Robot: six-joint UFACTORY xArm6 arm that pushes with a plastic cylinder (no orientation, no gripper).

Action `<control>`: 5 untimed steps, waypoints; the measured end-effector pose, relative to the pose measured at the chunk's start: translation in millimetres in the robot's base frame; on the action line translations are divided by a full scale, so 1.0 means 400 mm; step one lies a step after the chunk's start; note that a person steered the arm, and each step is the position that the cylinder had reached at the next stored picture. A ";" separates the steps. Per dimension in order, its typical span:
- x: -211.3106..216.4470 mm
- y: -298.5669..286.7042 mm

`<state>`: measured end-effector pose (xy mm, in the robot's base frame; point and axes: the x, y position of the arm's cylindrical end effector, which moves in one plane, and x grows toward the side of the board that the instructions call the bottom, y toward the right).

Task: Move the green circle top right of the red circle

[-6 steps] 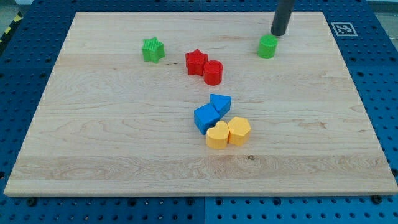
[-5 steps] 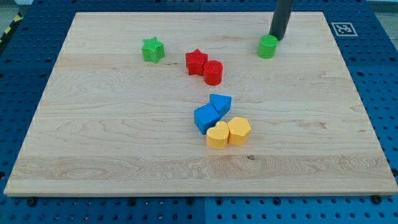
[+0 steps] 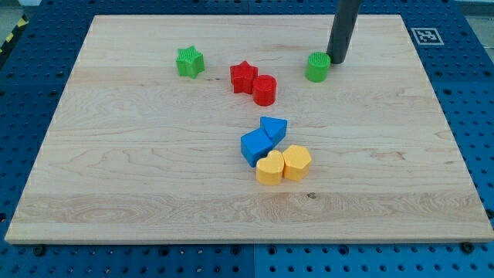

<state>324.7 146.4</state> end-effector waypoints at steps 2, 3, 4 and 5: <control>0.108 0.030; 0.168 0.135; 0.316 0.086; 0.451 -0.024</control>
